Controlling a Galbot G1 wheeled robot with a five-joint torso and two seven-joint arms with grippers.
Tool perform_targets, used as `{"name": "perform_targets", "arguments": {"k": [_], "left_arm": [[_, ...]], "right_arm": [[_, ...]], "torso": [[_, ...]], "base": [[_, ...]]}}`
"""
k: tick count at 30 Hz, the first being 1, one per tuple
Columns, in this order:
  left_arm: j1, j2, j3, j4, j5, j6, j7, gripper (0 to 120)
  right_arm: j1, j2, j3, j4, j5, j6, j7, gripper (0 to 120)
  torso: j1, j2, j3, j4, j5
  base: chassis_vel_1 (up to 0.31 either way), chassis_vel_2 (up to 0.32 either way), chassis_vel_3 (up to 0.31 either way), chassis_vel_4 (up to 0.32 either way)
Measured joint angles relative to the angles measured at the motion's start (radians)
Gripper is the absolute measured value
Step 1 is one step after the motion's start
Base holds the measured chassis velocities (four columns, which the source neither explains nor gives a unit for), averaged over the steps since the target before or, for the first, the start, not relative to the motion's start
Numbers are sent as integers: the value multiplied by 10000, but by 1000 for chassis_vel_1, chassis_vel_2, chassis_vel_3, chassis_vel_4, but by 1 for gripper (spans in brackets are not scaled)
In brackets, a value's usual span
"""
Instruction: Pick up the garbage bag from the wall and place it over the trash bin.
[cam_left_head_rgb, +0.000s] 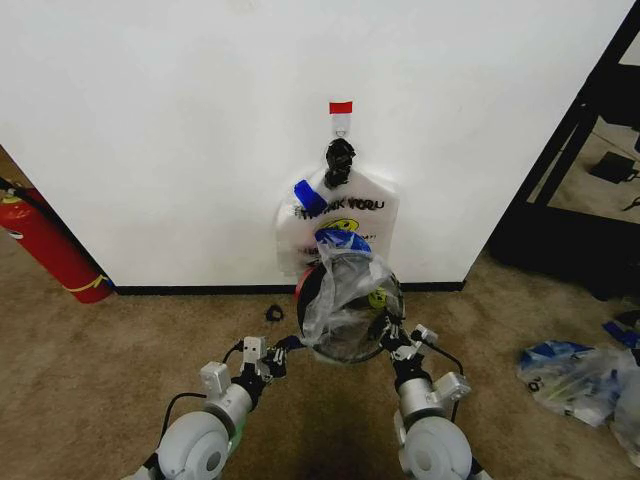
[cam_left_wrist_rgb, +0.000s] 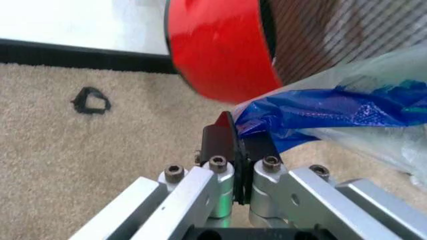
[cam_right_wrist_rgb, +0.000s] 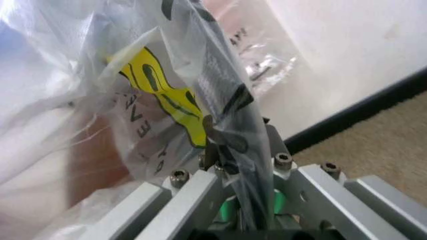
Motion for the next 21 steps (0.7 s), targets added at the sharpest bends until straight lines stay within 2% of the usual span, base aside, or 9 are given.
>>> {"name": "perform_targets", "arguments": {"k": [3, 7, 11, 15, 19, 20, 21], "left_arm": [[-83, -3, 7, 191, -3, -1, 1, 0], [-133, 14, 3, 300, -71, -14, 22, 0], [-52, 47, 5, 219, -68, -14, 86, 0], [-28, 33, 39, 257, -23, -15, 39, 0], [3, 19, 156, 369, 211, -18, -550, 0], [18, 18, 170, 378, 328, -15, -592, 1], [46, 24, 196, 385, 570, -9, -612, 8]], "right_arm": [[-8, -82, 36, -150, -77, 78, -564, 0], [80, -336, 86, -978, -785, 406, -1783, 0], [266, -494, 132, -1735, -1227, 651, -2439, 0], [418, -513, 170, -2070, -1286, 742, -2531, 0], [493, -481, 173, -2178, -1144, 721, -2277, 0], [497, -461, 142, -2117, -1047, 657, -2138, 0], [503, -421, 98, -1989, -887, 536, -1871, 0]], "torso": [[0, 0, 0, 0, 0], [0, 0, 0, 0, 0], [0, 0, 0, 0, 2], [0, 0, 0, 0, 1], [0, 0, 0, -1, 0], [0, 0, 0, -1, -2], [0, 0, 0, -1, 0]], "base": [[0, 0, 0, 0], [0, 0, 0, 0], [0, 0, 0, 0], [0, 0, 0, 0], [0, 0, 0, 0], [0, 0, 0, 0], [0, 0, 0, 0]]}}
